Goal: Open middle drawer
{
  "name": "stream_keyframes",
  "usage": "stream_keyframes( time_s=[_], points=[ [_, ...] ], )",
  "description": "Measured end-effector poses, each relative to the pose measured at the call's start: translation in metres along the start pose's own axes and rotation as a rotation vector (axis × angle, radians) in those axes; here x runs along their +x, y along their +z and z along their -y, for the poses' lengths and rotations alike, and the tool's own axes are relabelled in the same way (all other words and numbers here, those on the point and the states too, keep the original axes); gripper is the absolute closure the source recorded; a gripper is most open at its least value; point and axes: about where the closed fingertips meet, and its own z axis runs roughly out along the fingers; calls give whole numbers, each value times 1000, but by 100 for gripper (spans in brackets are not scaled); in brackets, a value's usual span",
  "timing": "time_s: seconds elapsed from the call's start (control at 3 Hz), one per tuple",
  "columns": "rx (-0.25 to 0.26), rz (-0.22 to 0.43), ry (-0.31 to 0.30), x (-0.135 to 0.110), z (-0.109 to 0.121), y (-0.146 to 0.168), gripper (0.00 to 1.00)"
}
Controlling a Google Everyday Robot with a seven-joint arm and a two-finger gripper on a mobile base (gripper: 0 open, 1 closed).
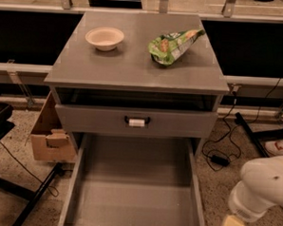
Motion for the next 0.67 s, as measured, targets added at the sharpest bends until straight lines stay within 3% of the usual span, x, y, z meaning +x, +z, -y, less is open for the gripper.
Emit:
stream_keyframes(
  time_s=[0.33,0.67],
  points=[
    [50,73,62,32,32,-92,0],
    [173,119,-25,30,52,-178,0]
  ],
)
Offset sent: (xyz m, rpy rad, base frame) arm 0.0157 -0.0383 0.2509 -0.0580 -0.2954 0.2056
